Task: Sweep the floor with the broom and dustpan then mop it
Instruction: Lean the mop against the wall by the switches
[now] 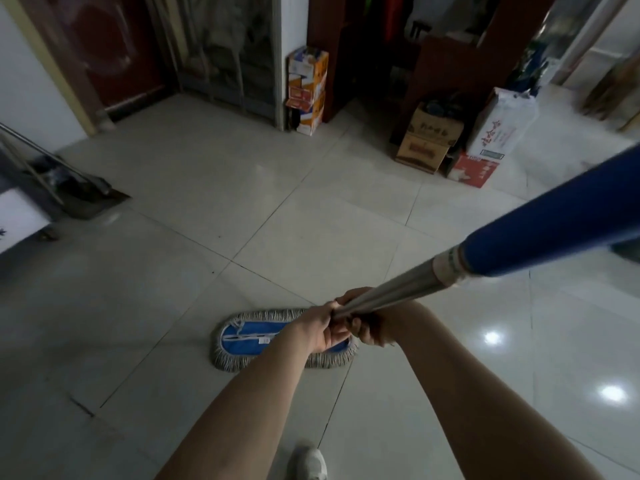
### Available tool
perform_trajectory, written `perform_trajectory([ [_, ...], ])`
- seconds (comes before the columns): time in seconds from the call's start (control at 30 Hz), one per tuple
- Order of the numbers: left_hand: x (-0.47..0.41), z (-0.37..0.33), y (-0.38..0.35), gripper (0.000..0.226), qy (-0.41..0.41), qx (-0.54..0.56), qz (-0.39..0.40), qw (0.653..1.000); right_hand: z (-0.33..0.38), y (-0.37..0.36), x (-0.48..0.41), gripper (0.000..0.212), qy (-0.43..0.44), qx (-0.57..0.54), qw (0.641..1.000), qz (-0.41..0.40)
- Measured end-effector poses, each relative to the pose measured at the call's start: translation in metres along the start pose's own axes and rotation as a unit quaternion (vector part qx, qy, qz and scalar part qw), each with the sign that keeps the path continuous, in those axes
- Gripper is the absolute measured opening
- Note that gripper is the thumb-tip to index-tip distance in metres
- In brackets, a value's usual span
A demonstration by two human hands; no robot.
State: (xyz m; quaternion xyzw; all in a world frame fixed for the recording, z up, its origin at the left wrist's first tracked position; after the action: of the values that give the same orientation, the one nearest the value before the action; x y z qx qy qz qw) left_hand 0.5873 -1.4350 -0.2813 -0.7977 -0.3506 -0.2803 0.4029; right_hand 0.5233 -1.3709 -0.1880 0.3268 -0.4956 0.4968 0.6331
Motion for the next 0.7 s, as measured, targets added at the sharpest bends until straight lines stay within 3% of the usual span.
perform_trajectory([
  [0.2,-0.007,-0.021,-0.017,0.040,-0.042,0.061,0.024,0.997,0.030,0.020,-0.001,0.040,0.024,-0.078,0.996,0.032],
  [0.33,-0.008,-0.030,-0.021,0.051,-0.069,0.040,0.045,0.996,0.047,0.030,0.004,0.032,0.051,-0.066,0.996,0.023],
  [0.5,-0.009,-0.052,-0.016,0.042,-0.124,-0.090,0.030,0.988,0.067,0.034,0.006,0.034,0.077,-0.065,0.994,0.034],
  [0.7,-0.008,-0.080,-0.008,0.038,-0.177,-0.183,0.103,0.962,0.091,0.034,0.006,0.028,0.111,-0.107,0.988,0.026],
])
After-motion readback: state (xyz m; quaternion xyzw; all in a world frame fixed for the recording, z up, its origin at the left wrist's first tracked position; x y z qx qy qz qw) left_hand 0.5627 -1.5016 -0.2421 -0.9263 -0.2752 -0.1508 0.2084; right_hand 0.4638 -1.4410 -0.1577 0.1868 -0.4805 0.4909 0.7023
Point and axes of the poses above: each hand's wrist, its own x-axis away from the middle knuckle, its own y-axis out of the back of the hand, z = x × y, the point moved 5 cm from there along -x, towards the middle knuckle, and after that the axes turned 6 degrees about -y, right-handed, at the moved point
